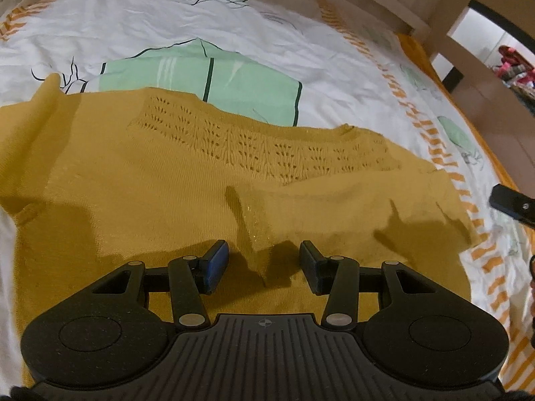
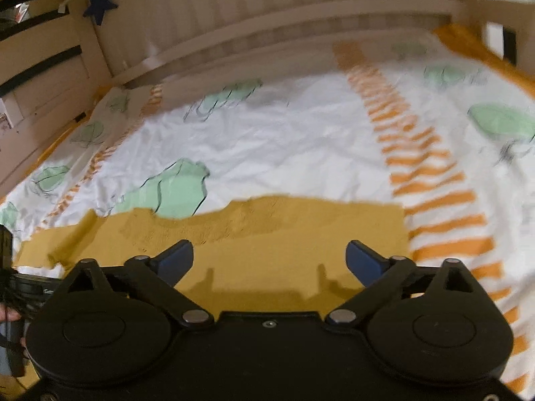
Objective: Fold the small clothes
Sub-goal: 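Close the left gripper on the other sleeve of the sweater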
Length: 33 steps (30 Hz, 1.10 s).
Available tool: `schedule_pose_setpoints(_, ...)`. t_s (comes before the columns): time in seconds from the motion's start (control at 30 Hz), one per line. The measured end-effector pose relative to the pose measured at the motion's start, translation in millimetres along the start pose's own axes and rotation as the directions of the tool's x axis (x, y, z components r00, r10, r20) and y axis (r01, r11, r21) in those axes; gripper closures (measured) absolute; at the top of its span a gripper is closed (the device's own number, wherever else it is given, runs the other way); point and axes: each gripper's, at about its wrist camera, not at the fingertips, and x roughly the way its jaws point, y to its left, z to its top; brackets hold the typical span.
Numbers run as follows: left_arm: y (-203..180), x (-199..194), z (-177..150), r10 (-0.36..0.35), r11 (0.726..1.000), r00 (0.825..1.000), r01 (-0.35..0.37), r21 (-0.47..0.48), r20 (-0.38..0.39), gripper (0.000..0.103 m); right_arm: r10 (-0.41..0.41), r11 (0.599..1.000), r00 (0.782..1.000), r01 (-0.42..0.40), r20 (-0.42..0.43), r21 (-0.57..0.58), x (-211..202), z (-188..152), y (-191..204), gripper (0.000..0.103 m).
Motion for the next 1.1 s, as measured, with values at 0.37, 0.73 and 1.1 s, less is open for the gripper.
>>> schedule_pose_setpoints(0.37, 2, 12, 17, -0.031, 0.992, 0.999, 0.026, -0.125, -0.033, 0.060, 0.027, 0.981, 0.999, -0.022, -0.019, 0.191, -1, 11, -39, 0.003)
schedule_pose_setpoints(0.73, -15, -9, 37, 0.053, 0.997, 0.998, -0.052, -0.057, 0.018, 0.097, -0.045, 0.876, 0.986, 0.115, -0.158, 0.469, 15, -6, -107, 0.003)
schedule_pose_setpoints(1.1, 10, -51, 69, 0.176, 0.984, 0.980, -0.176, -0.006, 0.090, 0.097, -0.041, 0.913, 0.979, 0.119, -0.201, 0.391, 24, -10, -93, 0.003)
